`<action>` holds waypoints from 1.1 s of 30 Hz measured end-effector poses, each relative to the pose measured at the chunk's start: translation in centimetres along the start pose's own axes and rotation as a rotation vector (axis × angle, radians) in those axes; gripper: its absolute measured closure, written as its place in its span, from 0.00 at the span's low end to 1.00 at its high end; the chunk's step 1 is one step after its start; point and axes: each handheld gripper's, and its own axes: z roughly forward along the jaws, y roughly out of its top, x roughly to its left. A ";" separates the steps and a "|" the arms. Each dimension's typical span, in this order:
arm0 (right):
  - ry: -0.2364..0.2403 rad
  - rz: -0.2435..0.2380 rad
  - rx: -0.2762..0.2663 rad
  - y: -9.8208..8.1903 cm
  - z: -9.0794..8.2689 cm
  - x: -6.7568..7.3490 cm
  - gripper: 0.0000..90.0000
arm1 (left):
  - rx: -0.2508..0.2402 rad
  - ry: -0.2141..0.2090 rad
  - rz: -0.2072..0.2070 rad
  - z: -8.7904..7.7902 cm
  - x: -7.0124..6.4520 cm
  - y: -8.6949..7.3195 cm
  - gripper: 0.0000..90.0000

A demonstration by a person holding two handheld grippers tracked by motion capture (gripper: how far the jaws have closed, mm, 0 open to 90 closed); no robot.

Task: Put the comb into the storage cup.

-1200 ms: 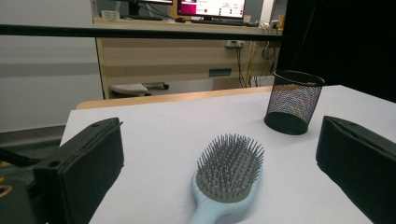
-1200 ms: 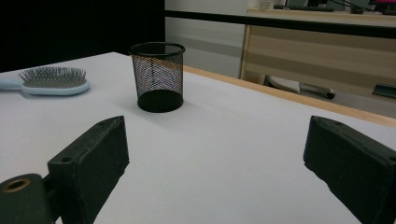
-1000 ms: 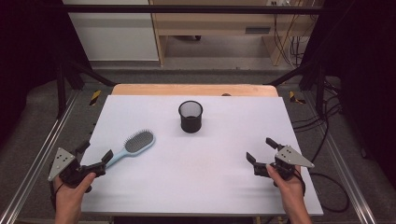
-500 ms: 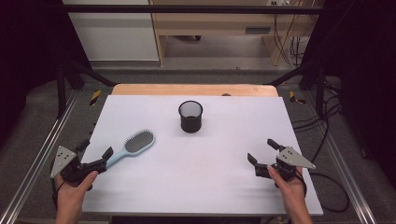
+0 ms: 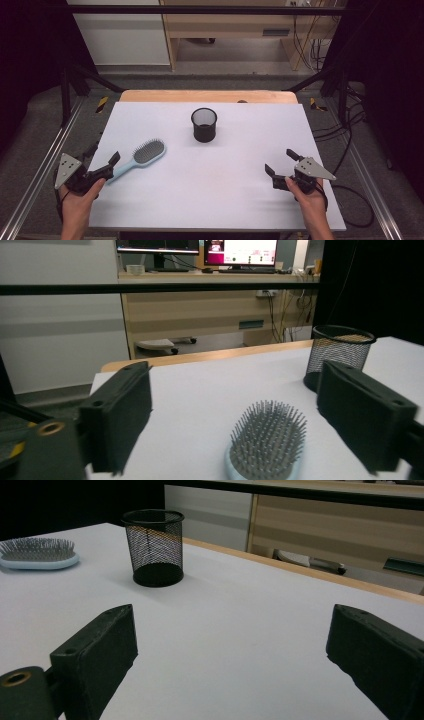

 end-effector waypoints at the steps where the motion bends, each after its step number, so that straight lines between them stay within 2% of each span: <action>1: -0.004 0.001 0.004 0.0 0.0 0.0 0.07 | 0.023 0.016 0.014 0.4 0.0 0.0 0.35; 2: -0.004 0.000 0.004 0.0 0.0 0.0 0.07 | 0.039 0.020 0.015 0.7 0.1 0.0 0.41; 3: -0.004 0.000 0.004 0.0 0.0 0.0 0.07 | 0.049 0.013 0.008 0.9 0.2 0.0 0.41; 4: -0.002 -0.003 0.007 0.0 0.0 0.0 0.07 | 0.061 0.013 0.013 1.1 0.2 0.0 0.52; 5: -0.002 -0.003 0.007 0.0 0.0 0.0 0.07 | 0.080 0.015 0.034 1.3 0.3 0.0 0.52; 6: -0.002 -0.004 0.007 0.0 0.0 0.1 0.07 | 0.101 0.014 0.054 1.5 0.4 0.0 0.64; 7: -0.001 -0.004 0.007 0.0 0.0 0.1 0.07 | 0.130 0.013 0.063 1.9 0.6 -0.1 0.68; 8: -0.001 -0.004 0.007 0.0 0.0 0.1 0.07 | 0.130 0.013 0.063 1.9 0.6 -0.1 0.75; 9: 0.000 -0.003 0.009 0.0 0.0 0.1 0.07 | 0.147 0.005 0.069 2.1 0.8 -0.2 0.75; 10: 0.000 -0.004 0.009 0.0 0.0 0.1 0.07 | 0.161 0.007 0.078 2.1 1.0 -0.4 0.81; 13: 0.002 -0.006 0.014 0.0 0.1 0.1 0.07 | 0.217 -0.009 0.111 2.4 1.2 -1.0 0.92; 14: 0.002 -0.006 0.015 0.0 0.1 0.1 0.07 | 0.239 -0.010 0.134 2.4 1.2 -1.2 0.93; 17: 0.002 -0.007 0.019 0.0 0.2 0.2 0.07 | 0.278 -0.025 0.149 2.5 1.3 -1.6 0.99; 20: 0.004 -0.009 0.019 0.0 0.2 0.2 0.07 | 0.319 -0.040 0.150 2.5 1.5 -2.0 1.00; 24: 0.006 -0.009 0.020 0.0 0.2 0.2 0.07 | 0.373 -0.044 0.193 2.5 1.4 -2.5 1.00; 28: 0.009 -0.008 0.023 0.0 0.3 0.3 0.07 | 0.391 -0.037 0.183 2.4 1.7 -2.7 1.00; 33: 0.011 -0.007 0.026 0.0 0.3 0.2 0.07 | 0.419 -0.053 0.183 1.9 2.2 -3.2 1.00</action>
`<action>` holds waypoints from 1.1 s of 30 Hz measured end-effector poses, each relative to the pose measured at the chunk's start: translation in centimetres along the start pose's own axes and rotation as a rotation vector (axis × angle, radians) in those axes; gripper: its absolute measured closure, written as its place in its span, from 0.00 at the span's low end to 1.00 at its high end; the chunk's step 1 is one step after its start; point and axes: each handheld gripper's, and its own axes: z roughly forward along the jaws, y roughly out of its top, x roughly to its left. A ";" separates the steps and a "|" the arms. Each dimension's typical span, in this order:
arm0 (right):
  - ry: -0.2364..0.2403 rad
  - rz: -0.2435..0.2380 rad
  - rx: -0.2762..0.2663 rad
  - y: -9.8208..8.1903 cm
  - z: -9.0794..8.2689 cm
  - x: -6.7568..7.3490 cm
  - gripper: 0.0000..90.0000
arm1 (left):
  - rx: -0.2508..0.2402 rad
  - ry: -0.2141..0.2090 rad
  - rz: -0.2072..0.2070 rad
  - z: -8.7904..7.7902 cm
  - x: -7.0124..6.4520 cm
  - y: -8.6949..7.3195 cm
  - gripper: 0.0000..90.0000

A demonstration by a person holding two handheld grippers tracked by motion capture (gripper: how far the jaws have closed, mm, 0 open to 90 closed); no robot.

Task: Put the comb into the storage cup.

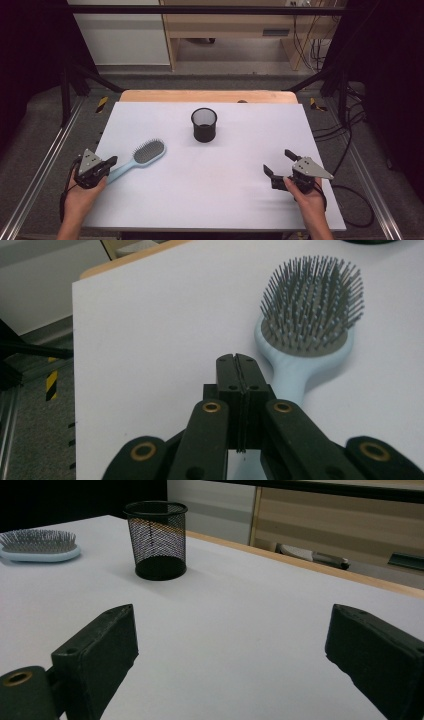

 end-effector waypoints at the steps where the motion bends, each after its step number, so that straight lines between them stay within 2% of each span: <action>1: 0.000 0.000 0.001 0.0 0.0 0.0 0.07 | 0.006 -0.002 -0.009 -0.2 0.1 -0.2 1.00; 4: 0.003 -0.003 -0.001 0.0 -0.1 0.1 0.07 | 0.019 0.011 -0.014 -1.1 0.0 -0.7 1.00; 8: 0.001 -0.003 0.002 0.0 0.0 0.0 0.07 | 0.013 0.020 -0.056 -1.8 0.0 -1.1 1.00; 14: 0.002 -0.006 0.010 0.0 0.0 0.1 0.07 | 0.053 0.022 -0.053 -1.3 0.3 -1.5 1.00; 23: 0.007 -0.012 0.018 0.0 0.1 0.1 0.07 | 0.084 0.009 -0.078 -0.9 0.8 -2.2 1.00; 27: 0.009 -0.016 0.019 0.0 0.1 0.2 0.07 | 0.091 -0.006 -0.075 -1.0 0.3 -1.9 1.00; 29: 0.010 -0.016 0.021 0.0 0.1 0.1 0.07 | 0.100 -0.028 -0.067 -1.0 -0.3 -1.7 1.00; 33: 0.011 -0.013 0.028 0.0 0.2 0.2 0.07 | 0.137 -0.049 -0.021 -0.6 -1.7 -1.1 1.00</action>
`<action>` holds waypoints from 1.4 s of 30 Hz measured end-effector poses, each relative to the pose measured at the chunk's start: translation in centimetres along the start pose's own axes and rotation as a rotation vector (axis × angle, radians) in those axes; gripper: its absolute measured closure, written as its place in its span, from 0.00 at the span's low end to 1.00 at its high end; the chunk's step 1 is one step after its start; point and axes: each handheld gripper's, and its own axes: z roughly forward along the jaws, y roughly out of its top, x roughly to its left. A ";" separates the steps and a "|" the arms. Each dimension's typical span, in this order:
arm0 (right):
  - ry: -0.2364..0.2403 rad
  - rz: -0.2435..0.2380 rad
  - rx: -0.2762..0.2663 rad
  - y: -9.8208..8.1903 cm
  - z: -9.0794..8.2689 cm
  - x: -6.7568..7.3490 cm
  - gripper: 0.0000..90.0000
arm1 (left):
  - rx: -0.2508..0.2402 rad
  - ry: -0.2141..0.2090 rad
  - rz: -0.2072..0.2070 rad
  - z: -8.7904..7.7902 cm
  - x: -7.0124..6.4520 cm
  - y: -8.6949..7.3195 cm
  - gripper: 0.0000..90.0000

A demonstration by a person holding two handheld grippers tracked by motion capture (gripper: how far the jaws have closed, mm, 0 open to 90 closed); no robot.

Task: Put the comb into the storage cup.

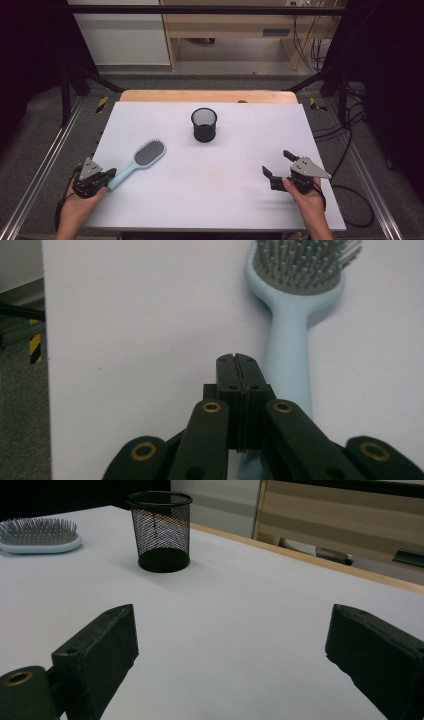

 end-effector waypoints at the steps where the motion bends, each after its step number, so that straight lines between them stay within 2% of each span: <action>1: 0.000 -0.004 0.002 0.0 0.0 0.0 0.07 | 0.004 -0.007 0.005 0.1 -0.3 0.1 1.00; 4: 0.001 -0.007 0.005 0.0 0.0 0.1 0.07 | 0.023 -0.022 0.029 0.4 -1.0 0.4 1.00; 18: 0.007 -0.018 0.019 -0.1 0.2 0.2 0.07 | 0.047 -0.080 0.059 0.9 -2.7 1.3 1.00; 33: 0.007 -0.021 0.025 -0.1 0.2 0.2 0.07 | 0.048 -0.086 0.057 1.0 -2.8 1.3 1.00; 37: 0.008 -0.021 0.025 -0.1 0.2 0.2 0.07 | 0.034 -0.074 0.037 0.9 -2.6 1.4 1.00; 42: 0.006 -0.022 0.026 -0.1 0.3 0.2 0.07 | -0.034 -0.054 -0.020 0.2 -2.7 2.1 1.00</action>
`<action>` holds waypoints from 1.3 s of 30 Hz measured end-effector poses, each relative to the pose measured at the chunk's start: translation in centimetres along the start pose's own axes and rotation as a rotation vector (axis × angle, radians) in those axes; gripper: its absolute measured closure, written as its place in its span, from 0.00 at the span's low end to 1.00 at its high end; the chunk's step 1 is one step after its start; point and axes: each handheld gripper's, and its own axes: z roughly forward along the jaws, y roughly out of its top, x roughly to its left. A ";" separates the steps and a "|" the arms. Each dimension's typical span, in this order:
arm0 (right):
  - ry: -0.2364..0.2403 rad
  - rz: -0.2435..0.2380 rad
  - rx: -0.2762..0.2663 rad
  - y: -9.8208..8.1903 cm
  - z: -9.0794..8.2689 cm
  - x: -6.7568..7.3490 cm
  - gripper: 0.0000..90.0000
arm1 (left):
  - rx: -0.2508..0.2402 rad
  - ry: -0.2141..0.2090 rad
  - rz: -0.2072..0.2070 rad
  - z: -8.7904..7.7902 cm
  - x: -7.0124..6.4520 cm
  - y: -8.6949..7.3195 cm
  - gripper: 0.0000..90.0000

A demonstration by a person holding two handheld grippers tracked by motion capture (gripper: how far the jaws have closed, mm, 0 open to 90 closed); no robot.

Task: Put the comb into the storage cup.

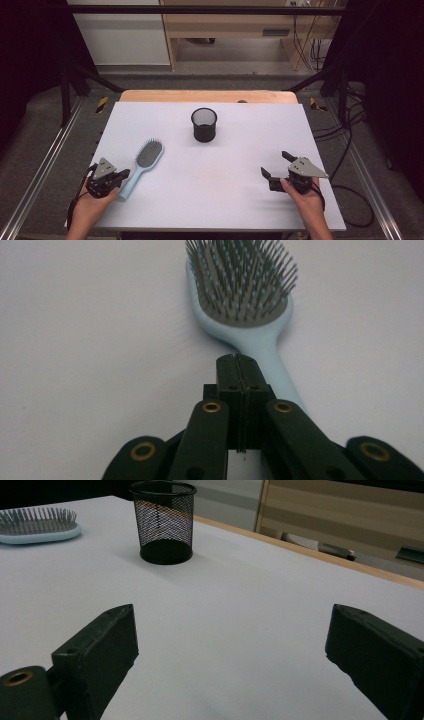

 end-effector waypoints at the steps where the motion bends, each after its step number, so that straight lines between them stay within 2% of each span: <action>1: 0.001 -0.001 0.001 0.0 0.0 0.0 0.07 | -0.016 -0.002 -0.011 -0.2 -0.1 0.2 1.00; 4: 0.003 -0.004 0.002 0.0 0.1 0.0 0.07 | -0.048 0.001 -0.057 -0.4 -0.3 0.7 0.95; 7: 0.004 -0.007 0.001 0.1 0.0 0.1 0.07 | -0.049 0.011 -0.116 -0.3 -0.4 0.8 0.81; 10: 0.007 -0.007 -0.004 0.1 0.0 0.1 0.07 | -0.028 0.041 -0.136 0.1 -0.5 1.1 0.57; 13: 0.009 -0.008 -0.003 0.1 0.0 0.1 0.07 | -0.036 0.063 -0.158 0.3 -0.7 1.3 0.37; 15: 0.011 -0.009 -0.002 0.1 0.0 0.1 0.07 | -0.018 0.059 -0.172 0.7 -0.8 1.4 0.24; 17: 0.011 -0.010 -0.002 0.1 0.0 0.1 0.07 | 0.016 0.039 -0.168 1.2 -1.0 1.4 0.14; 20: 0.010 -0.010 0.001 0.1 0.1 0.1 0.07 | 0.061 0.029 -0.135 2.0 -1.6 1.5 0.08; 24: 0.011 -0.010 0.008 0.1 0.1 0.1 0.07 | 0.113 0.026 -0.079 2.9 -2.3 1.9 0.08; 27: 0.011 -0.008 0.010 0.1 0.1 0.1 0.07 | 0.137 0.032 -0.069 3.3 -2.4 2.0 0.08; 34: 0.012 -0.011 0.018 0.1 0.2 0.1 0.07 | 0.159 0.048 -0.047 3.8 -2.6 2.3 0.10; 38: 0.010 -0.006 0.020 0.0 0.3 0.1 0.07 | 0.165 0.047 -0.051 4.1 -2.3 2.2 0.18; 39: 0.010 -0.007 0.021 0.0 0.3 0.1 0.07 | 0.165 0.042 -0.051 4.1 -2.2 2.2 0.24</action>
